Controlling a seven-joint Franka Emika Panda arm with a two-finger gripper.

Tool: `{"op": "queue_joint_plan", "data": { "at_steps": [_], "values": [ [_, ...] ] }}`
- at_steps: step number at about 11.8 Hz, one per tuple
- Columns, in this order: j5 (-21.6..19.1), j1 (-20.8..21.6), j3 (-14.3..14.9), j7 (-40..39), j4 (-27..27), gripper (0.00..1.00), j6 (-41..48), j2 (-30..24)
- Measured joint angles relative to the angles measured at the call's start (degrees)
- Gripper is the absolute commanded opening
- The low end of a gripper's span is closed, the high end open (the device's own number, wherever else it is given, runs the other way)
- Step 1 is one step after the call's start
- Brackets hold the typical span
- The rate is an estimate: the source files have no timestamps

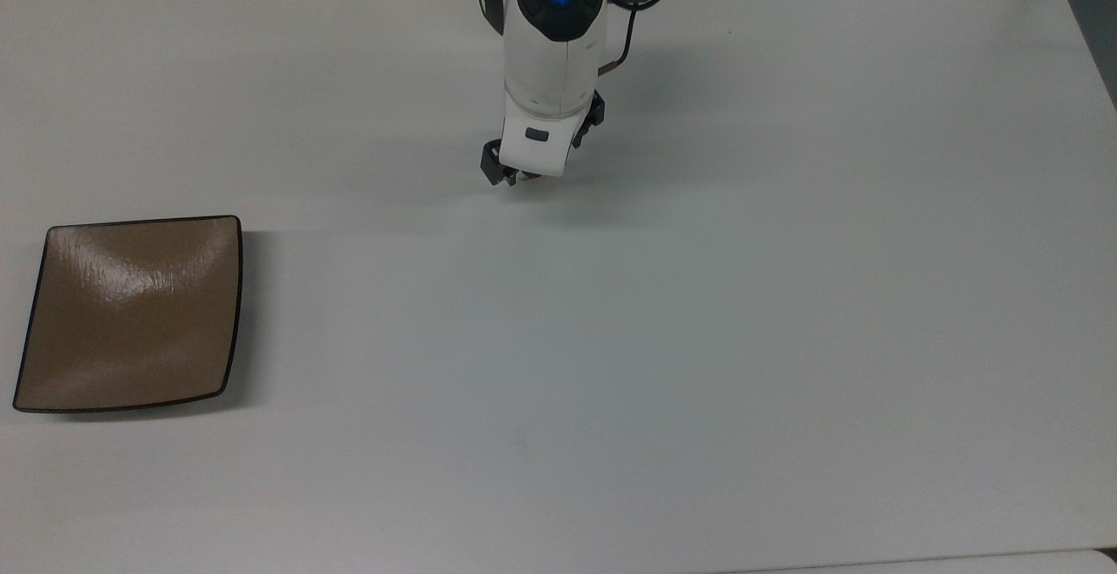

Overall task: Strawberries on a ceramic plate
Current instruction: 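Close the gripper around the strawberry and lift it, then carry the held strawberry over to the brown ceramic plate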

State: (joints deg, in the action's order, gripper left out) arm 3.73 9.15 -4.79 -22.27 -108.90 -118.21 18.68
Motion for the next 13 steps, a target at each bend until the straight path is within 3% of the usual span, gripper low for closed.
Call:
{"op": "queue_joint_plan", "data": {
  "at_steps": [1,3,6,13],
  "values": [
    [0.57,0.00,0.00,0.00,-0.17,0.81,-0.72,0.58],
    [2.45,0.01,0.00,0.00,-0.57,0.51,-0.83,0.98],
    [3.44,0.05,0.00,0.00,-0.89,0.16,-0.85,0.98],
    [3.53,-0.39,0.14,0.03,1.05,0.14,-0.87,-1.63]
  ]
}}
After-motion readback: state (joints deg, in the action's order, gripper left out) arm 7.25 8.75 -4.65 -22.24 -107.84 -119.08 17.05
